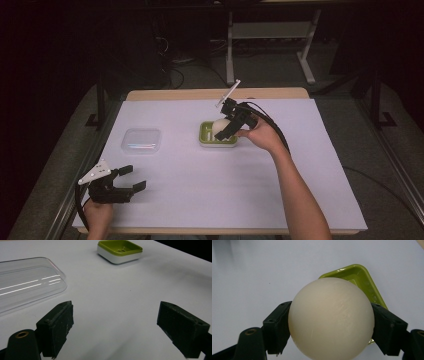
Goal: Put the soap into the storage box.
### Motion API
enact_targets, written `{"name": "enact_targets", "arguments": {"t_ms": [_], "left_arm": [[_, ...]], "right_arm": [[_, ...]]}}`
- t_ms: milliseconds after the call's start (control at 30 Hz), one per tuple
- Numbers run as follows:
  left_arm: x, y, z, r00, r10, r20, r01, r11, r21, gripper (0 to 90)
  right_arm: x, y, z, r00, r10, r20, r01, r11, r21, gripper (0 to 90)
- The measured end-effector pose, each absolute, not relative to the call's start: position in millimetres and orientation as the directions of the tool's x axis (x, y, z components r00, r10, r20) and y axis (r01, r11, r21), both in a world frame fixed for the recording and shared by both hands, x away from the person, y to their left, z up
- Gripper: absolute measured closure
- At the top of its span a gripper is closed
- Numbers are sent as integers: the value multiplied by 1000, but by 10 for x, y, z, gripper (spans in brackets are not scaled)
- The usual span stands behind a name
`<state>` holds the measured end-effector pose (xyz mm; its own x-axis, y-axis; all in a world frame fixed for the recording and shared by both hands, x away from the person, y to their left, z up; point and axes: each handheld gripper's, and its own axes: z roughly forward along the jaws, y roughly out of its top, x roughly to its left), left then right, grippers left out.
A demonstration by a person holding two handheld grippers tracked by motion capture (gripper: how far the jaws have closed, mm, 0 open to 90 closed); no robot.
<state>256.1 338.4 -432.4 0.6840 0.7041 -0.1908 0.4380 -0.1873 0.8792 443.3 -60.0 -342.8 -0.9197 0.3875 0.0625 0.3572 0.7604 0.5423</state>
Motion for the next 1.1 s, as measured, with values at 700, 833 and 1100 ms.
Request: {"name": "enact_targets", "arguments": {"t_ms": [700,833,1100], "left_arm": [[2570,3387,-4323,690,701,-179,433,-201,879,131],[2570,3390,-4323,690,702,-179,432,-201,879,132],[2569,3388,-4323,690,701,-180,433,-201,879,132]], "right_arm": [[4598,-444,-3628,-905,420,68,391,758,521,237],[4624,-432,-3659,-903,425,68,395,757,520,237],[4667,-412,-3719,-893,446,64,414,755,509,237]]}}
